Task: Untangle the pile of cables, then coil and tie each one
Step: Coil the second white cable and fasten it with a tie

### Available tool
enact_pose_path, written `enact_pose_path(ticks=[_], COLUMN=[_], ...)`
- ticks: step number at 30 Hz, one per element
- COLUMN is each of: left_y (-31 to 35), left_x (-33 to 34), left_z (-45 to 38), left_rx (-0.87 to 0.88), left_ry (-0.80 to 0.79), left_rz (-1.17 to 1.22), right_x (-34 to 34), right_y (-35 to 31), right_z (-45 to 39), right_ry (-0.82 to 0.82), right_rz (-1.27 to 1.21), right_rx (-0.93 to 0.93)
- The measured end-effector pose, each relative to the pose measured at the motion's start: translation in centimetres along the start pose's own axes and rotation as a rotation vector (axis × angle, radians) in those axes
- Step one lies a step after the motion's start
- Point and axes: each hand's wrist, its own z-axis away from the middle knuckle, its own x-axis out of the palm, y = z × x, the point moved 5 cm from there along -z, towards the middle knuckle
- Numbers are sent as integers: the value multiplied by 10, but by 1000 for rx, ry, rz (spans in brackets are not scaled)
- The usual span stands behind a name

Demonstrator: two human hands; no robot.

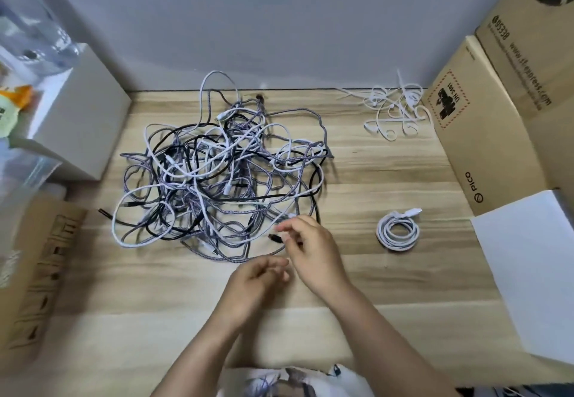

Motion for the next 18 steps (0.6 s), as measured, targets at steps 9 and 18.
enact_pose_path(ticks=[9,18], left_y=[-14,6], left_x=[-19,-8], left_z=[-3,-10], left_rx=[-246,-269], left_ry=[-32,-260], left_rz=[501,797], right_x=[34,-22], right_y=[-25,-108], right_z=[-13,26], right_ry=[-160,80], right_rz=[402,-279], right_rx=[-244,-190])
